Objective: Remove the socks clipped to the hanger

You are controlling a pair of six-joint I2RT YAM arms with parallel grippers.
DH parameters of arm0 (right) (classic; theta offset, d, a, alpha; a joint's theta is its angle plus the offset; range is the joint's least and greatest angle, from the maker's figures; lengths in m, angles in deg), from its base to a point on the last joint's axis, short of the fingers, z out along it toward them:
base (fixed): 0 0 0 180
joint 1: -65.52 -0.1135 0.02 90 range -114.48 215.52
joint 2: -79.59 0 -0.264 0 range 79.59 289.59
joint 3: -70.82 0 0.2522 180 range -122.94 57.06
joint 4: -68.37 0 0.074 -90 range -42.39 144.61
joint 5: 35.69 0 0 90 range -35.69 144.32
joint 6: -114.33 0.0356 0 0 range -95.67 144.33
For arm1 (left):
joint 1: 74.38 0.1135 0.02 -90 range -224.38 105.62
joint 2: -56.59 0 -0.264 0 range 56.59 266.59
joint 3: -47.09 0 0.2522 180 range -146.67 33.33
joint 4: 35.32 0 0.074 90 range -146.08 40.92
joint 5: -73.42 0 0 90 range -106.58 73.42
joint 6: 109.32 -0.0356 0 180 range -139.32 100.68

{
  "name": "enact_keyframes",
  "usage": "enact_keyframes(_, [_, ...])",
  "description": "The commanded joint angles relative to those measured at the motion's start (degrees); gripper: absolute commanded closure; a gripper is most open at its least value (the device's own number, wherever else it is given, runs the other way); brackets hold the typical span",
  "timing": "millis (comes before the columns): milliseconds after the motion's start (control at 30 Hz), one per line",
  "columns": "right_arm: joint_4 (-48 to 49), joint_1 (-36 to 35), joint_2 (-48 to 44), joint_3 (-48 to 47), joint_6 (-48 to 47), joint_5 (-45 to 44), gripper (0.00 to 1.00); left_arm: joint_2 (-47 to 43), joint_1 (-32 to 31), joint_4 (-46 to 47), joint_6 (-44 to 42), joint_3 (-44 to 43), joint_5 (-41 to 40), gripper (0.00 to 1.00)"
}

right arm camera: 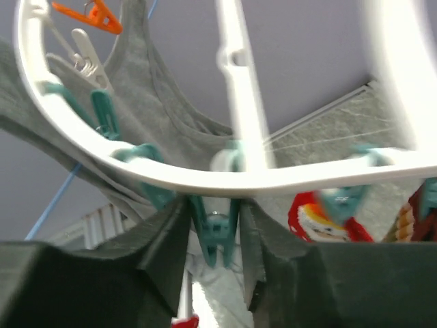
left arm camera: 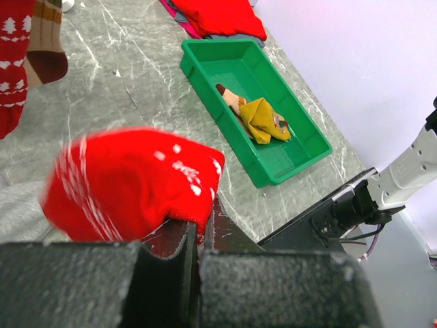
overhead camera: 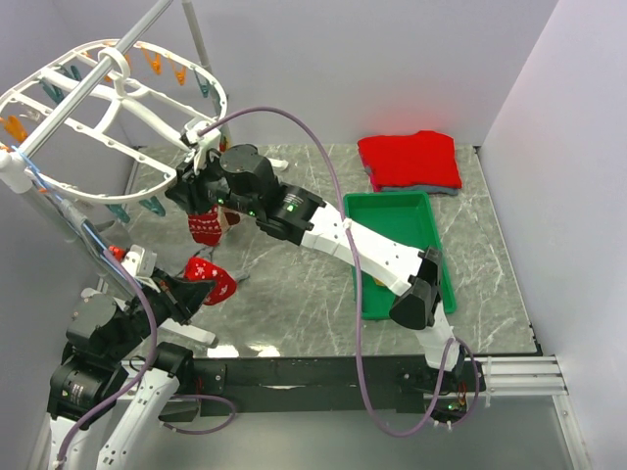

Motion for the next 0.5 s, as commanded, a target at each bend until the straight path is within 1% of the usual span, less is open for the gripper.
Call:
enact_keyframes(0, [-0.7,0.1,-4.7,2.6,0.7,0.1,0.48,-0.4,-0.1,1.3,0.6,-0.8,-0.1,0.99])
enact_keyframes(67, [0.0,0.1,-7.1,5.8,0.9,0.2,0.37,-0.3,0.0,1.4,0.6,-0.9,-0.5,0.99])
enact_keyframes(100, [0.2,0.1,-9.4,9.0,1.0,0.2,0.17,-0.1,-0.1,1.5,0.6,-0.8,-0.8,0.99])
enact_keyframes(133, [0.3,0.1,-10.4,10.3,1.0,0.6,0.08,-0.1,-0.1,1.6,0.6,-0.8,-0.7,0.99])
enact_keyframes(200, [-0.7,0.1,-12.9,12.5,0.5,1.0,0.00,0.3,-0.1,2.0,0.4,-0.8,-1.1,0.99])
enact_keyframes(267, [-2.3,0.1,-14.8,14.1,0.5,1.1,0.00,0.6,-0.1,2.4,0.2,-1.2,-1.5,0.99])
enact_keyframes(367, [-2.7,0.1,-19.4,18.9,0.7,1.4,0.00,1.3,-0.1,2.7,-0.1,-1.7,-2.0,0.99])
enact_keyframes(467, [-2.3,0.0,-24.8,27.1,1.3,2.8,0.00,1.9,-0.1,2.9,-0.1,-2.4,-1.8,0.99])
